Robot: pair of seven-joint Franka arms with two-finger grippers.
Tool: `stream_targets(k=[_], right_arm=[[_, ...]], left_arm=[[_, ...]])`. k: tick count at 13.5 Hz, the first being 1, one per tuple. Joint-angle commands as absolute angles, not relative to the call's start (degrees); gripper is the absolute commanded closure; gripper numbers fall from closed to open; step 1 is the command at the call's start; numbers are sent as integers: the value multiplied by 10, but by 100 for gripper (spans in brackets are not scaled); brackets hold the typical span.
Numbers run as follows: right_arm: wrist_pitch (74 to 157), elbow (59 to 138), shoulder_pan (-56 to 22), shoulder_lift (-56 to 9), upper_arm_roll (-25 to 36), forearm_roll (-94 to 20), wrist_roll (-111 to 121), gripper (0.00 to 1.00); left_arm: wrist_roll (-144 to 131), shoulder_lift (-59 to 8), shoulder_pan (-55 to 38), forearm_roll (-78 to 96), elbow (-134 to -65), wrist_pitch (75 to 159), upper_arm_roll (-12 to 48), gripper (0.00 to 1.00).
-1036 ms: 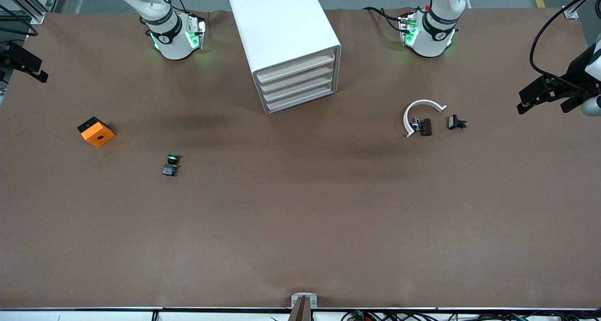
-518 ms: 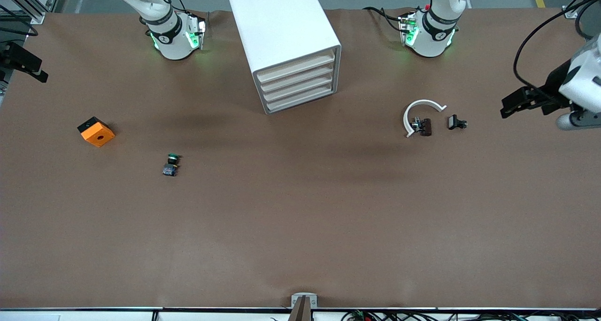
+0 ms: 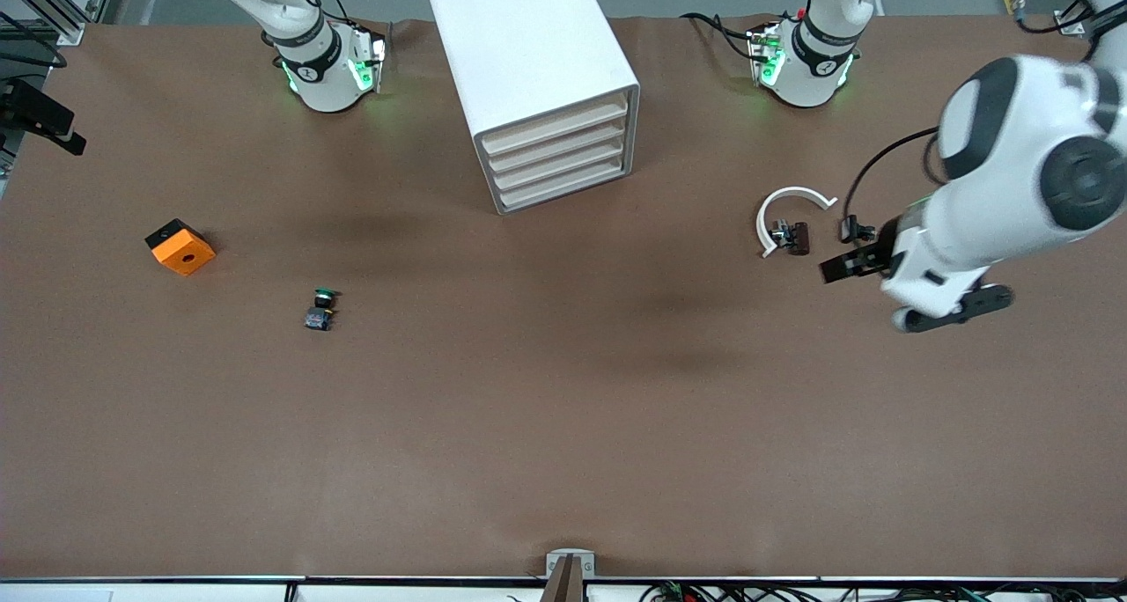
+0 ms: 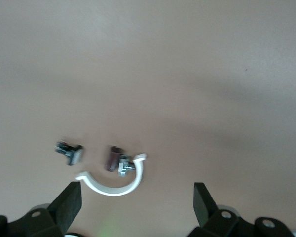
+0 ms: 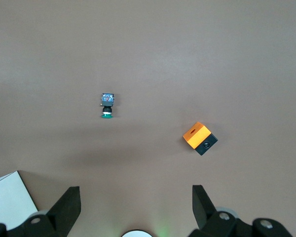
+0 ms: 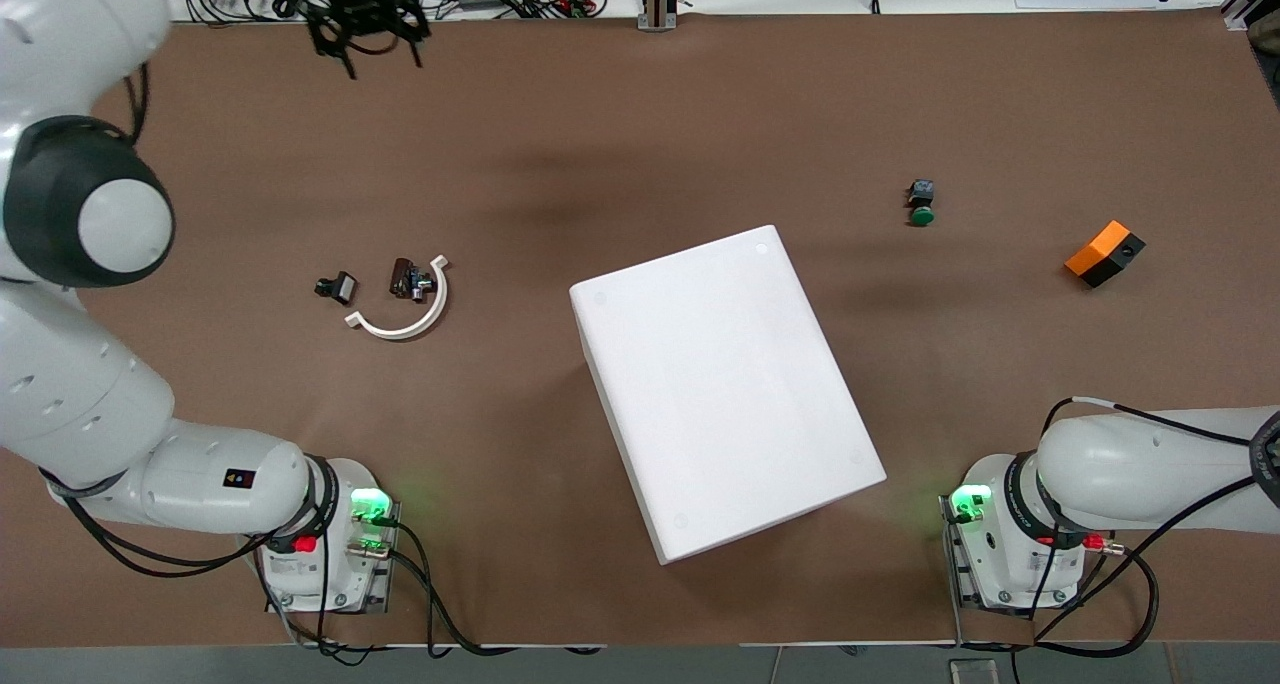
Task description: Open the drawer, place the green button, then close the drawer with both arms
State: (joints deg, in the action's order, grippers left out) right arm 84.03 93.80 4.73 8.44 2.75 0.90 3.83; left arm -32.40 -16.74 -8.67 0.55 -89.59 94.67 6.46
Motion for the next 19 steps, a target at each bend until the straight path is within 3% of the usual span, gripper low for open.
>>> stream_targets(k=[1, 9, 14, 19], right_arm=[[842, 930, 64, 65, 19, 10, 38, 0], [846, 905, 65, 15, 18, 9, 40, 0], [846, 904, 75, -36, 18, 8, 41, 0], [851, 901, 69, -41, 18, -10, 31, 0]], left_arm=[[-401, -210, -119, -4, -882, 967, 64, 0], [-579, -308, -171, 4, -879, 975, 67, 0], [-657, -329, -199, 46, -880, 970, 71, 0], [-732, -366, -232, 98, -881, 969, 71, 0]])
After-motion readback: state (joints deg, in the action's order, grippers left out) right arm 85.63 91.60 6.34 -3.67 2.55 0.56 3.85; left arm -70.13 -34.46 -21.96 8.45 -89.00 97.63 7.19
